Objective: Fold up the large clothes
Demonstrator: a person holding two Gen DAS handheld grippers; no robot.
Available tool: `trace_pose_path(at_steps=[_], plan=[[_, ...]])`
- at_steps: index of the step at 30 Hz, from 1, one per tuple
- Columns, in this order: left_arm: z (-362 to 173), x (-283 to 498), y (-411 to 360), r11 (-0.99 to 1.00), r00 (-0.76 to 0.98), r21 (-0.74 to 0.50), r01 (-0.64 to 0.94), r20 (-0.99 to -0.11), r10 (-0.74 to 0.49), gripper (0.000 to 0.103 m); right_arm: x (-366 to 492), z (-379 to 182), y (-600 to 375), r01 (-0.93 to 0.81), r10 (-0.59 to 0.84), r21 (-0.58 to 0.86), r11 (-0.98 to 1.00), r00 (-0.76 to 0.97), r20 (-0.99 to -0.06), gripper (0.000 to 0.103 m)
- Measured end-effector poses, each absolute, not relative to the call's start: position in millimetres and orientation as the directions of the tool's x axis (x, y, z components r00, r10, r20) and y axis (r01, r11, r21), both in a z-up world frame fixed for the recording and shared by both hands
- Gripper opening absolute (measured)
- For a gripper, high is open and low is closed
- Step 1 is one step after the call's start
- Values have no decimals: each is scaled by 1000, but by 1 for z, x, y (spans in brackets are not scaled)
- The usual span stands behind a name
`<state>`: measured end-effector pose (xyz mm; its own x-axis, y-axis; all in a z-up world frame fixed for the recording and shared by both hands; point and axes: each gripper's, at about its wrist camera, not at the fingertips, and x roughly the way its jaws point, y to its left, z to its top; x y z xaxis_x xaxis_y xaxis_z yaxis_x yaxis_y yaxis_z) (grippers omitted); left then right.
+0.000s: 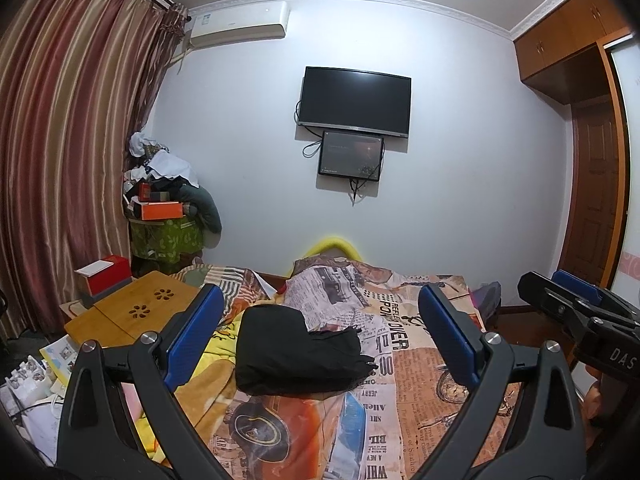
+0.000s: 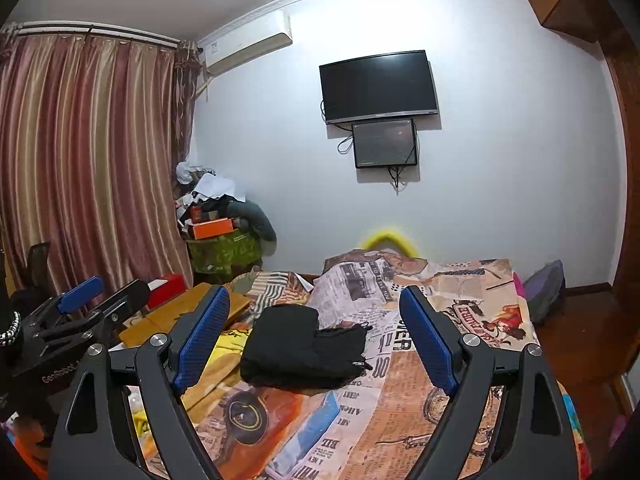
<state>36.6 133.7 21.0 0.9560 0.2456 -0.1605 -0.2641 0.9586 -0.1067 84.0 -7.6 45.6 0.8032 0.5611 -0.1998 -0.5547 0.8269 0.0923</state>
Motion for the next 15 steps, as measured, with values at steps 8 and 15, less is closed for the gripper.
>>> trace_pose_path(at_steps=[8,15], plan=[[22,38,135,961,958,-113,-253,-164,234,98,87,45,-7,-549,556,95,830,805,-206,85],[21,40,135,961,958,-111,-253,-169,233,98,88,44,-7,-549,556,96,830,804,-209,85]])
